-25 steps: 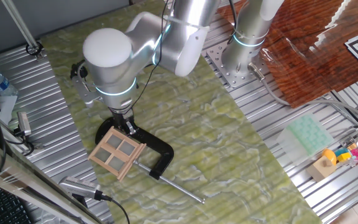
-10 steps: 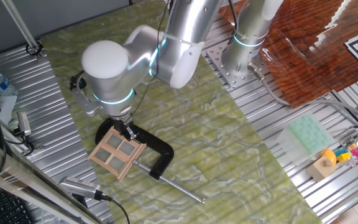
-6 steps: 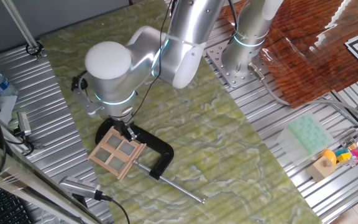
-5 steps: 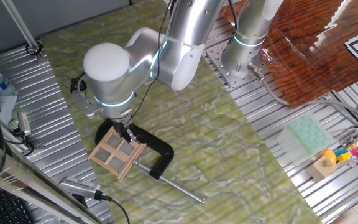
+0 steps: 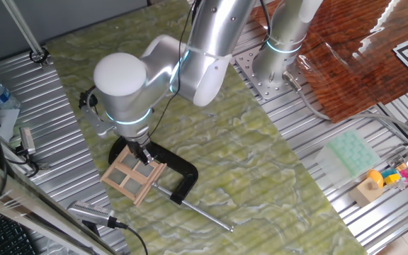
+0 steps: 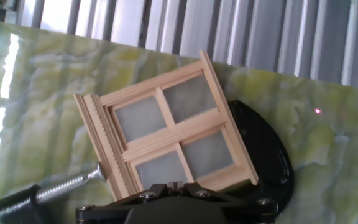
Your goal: Open a sliding window
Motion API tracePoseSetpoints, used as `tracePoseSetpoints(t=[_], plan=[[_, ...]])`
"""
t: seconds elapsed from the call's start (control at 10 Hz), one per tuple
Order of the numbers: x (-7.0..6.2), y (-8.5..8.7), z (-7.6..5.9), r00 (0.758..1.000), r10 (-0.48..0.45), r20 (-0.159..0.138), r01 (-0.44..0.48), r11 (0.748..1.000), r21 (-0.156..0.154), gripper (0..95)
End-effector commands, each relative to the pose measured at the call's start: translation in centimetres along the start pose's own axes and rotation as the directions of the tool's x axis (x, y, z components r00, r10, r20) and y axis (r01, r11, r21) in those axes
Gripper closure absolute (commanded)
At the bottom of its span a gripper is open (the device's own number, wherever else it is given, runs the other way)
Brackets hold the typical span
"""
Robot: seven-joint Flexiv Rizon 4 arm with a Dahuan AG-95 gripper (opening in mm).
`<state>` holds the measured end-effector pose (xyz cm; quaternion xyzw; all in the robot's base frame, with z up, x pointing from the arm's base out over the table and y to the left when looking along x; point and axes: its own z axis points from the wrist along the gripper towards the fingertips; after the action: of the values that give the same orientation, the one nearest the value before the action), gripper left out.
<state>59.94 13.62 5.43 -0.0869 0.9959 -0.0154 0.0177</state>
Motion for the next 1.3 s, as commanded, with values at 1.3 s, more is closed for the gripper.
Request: tracePoseSetpoints(t=[1.3], plan=[[-0.6,0.0,2.5,1.0,-0.03,0.01,0.03,1.0,-0.001,95.0]])
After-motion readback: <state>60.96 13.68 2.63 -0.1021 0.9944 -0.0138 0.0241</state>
